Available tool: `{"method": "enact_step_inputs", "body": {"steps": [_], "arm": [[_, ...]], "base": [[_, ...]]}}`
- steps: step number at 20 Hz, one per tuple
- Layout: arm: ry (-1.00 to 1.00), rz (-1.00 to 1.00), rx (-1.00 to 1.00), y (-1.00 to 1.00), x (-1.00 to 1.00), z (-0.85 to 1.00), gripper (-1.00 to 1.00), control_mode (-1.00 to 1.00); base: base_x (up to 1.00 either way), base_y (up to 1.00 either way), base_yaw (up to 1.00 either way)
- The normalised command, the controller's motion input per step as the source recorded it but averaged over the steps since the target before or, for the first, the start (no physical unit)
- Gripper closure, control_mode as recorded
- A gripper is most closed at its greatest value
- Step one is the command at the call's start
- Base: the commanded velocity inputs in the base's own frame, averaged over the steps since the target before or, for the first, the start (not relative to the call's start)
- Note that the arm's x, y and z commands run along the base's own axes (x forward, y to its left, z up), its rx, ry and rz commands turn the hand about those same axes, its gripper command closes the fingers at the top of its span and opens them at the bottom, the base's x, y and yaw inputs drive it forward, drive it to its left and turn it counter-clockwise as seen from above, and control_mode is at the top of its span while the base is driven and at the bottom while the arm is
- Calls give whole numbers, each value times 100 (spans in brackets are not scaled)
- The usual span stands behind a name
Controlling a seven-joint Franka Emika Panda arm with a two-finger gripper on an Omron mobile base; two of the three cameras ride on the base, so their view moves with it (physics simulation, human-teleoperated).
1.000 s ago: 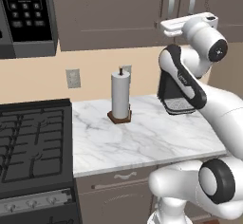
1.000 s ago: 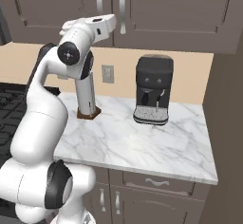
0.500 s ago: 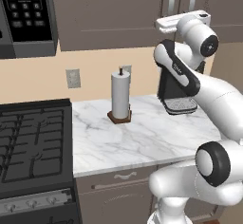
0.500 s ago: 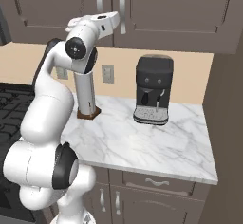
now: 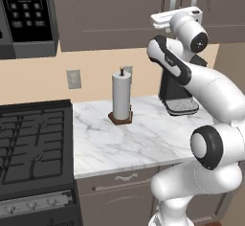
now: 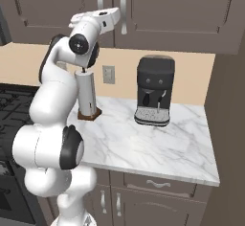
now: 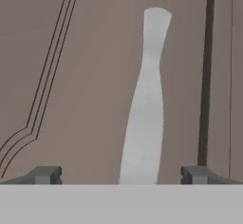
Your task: Get the candle and the beer from the cabinet and move them to the dining counter.
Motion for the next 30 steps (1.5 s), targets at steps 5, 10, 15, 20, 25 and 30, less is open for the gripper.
{"method": "enact_step_inputs", "body": {"steps": [5, 10, 15, 20, 25, 30], "arm": [[-1, 0, 0, 8, 49, 6, -100, -100], [0, 0, 0, 0, 47, 5, -100, -100], [1, 0, 0, 5, 25, 0, 100, -100], [0, 1, 0, 17, -12, -1, 100, -100], [0, 9, 0, 40, -48, 0, 100, -100], [-2, 16, -4, 55, -98, 2, 100, -100]], "base": [[0, 0, 0], [0, 0, 0], [0, 0, 0], [0, 0, 0], [0, 0, 0], [0, 0, 0]]}}
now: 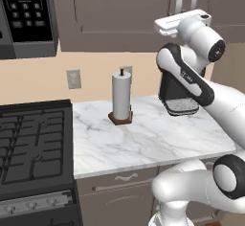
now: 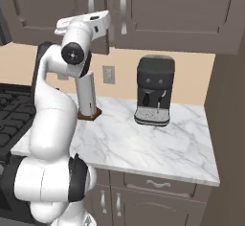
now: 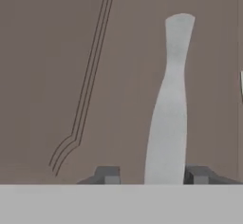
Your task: Get the candle and the beer from the cabinet and move them to the dining counter.
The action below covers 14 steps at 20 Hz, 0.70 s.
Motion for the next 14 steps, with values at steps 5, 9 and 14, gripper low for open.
{"method": "enact_step_inputs", "body": {"steps": [5, 9, 14], "arm": [[0, 16, -4, 66, -100, 3, 100, -100], [-1, 13, -1, 72, -100, -1, 100, -100], [-3, 13, -3, 78, -100, -6, 100, -100]], "base": [[0, 0, 0], [0, 0, 0], [0, 0, 0]]}}
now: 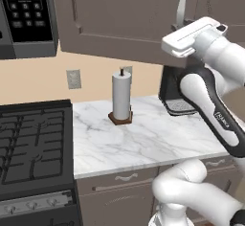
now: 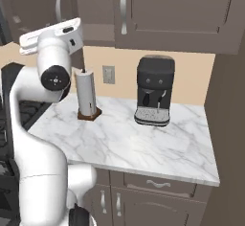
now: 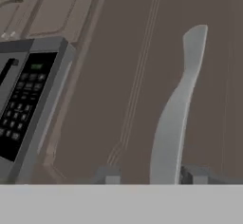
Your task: Get the candle and the beer from the cabinet and move them to the dining counter.
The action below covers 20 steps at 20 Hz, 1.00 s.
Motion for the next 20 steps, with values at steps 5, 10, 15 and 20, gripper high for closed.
{"method": "enact_step_inputs", "body": {"steps": [5, 10, 15, 20], "arm": [[-1, 10, -1, 59, -85, -10, -100, -100], [-10, 0, 28, -40, -90, 0, -100, -100], [-5, 5, 36, -80, -85, 5, -100, -100], [40, 7, 28, -84, 2, 11, -100, -100]], "base": [[0, 0, 0], [0, 0, 0], [0, 0, 0], [0, 0, 0]]}}
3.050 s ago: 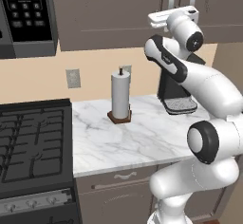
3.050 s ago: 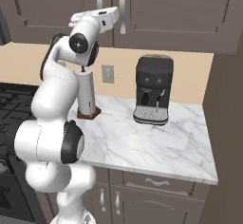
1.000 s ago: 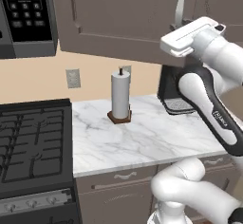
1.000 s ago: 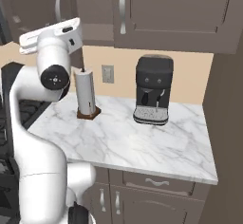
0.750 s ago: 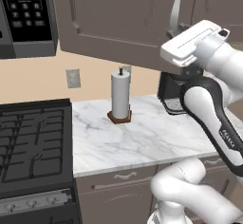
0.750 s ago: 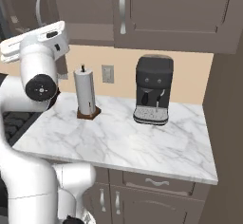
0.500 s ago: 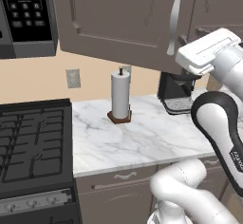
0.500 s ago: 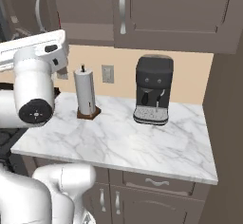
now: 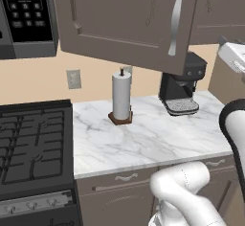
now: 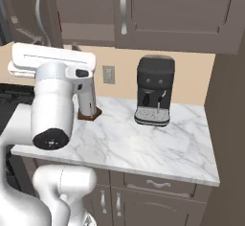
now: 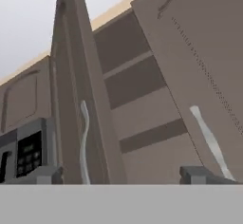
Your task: Get the candle and the beer from the cabinet and move them to the dining counter.
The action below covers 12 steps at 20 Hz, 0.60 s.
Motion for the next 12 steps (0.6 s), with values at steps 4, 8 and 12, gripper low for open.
{"method": "enact_step_inputs", "body": {"steps": [4, 8, 12], "arm": [[55, 10, 23, -62, 31, 8, -100, -100], [33, 25, 25, -39, 29, -39, -100, -100], [24, 29, 29, -20, 40, -33, -100, -100]], "base": [[0, 0, 0], [0, 0, 0], [0, 0, 0]]}}
